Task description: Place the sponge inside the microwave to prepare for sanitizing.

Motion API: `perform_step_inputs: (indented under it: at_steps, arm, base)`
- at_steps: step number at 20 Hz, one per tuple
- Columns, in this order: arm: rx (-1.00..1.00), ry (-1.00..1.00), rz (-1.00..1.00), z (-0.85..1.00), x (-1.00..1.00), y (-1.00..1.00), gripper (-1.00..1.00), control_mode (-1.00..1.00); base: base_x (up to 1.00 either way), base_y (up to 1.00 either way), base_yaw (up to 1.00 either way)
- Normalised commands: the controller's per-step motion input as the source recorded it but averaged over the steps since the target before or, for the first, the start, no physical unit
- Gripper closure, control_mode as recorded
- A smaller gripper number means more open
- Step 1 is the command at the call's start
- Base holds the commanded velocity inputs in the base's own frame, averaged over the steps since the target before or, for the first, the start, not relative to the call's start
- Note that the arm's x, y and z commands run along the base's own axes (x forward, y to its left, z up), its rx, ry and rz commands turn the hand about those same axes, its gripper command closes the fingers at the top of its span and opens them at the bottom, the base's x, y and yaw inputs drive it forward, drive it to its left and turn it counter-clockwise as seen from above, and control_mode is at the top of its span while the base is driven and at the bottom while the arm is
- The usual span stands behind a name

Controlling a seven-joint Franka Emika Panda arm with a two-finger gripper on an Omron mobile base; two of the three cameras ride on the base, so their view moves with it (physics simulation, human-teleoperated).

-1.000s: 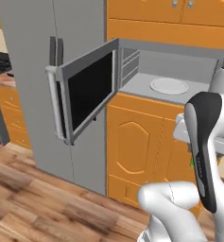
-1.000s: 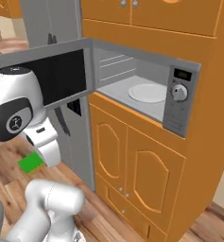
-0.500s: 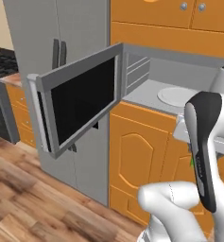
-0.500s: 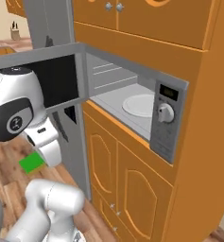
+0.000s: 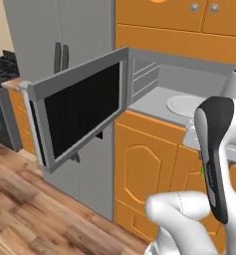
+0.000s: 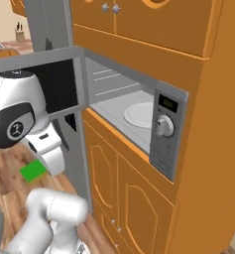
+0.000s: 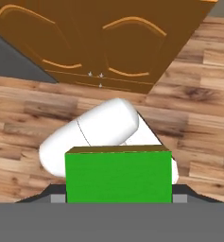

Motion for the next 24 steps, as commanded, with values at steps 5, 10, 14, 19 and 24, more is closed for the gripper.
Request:
perform_step_inputs:
  at_steps: [5, 10, 14, 19, 24]
  arm:
    - [0.00, 0.00, 0.00, 0.00, 0.00, 0.00, 1.00, 1.00]
    - [0.00, 0.00, 0.00, 0.00, 0.00, 0.00, 1.00, 1.00]
    - [0.00, 0.00, 0.00, 0.00, 0.00, 0.00, 1.00, 1.00]
    - [0.00, 0.00, 0.00, 0.00, 0.00, 0.00, 1.00, 1.00]
    - [0.00, 0.00, 0.00, 0.00, 0.00, 0.00, 1.00, -1.00]
  base:
    - [0.52, -0.32, 0.02]
    - [0.04, 0.06, 0.01]
    - [0.02, 0.07, 0.02]
    - [0.00, 0.07, 0.02]
    - [0.00, 0.00, 0.00]
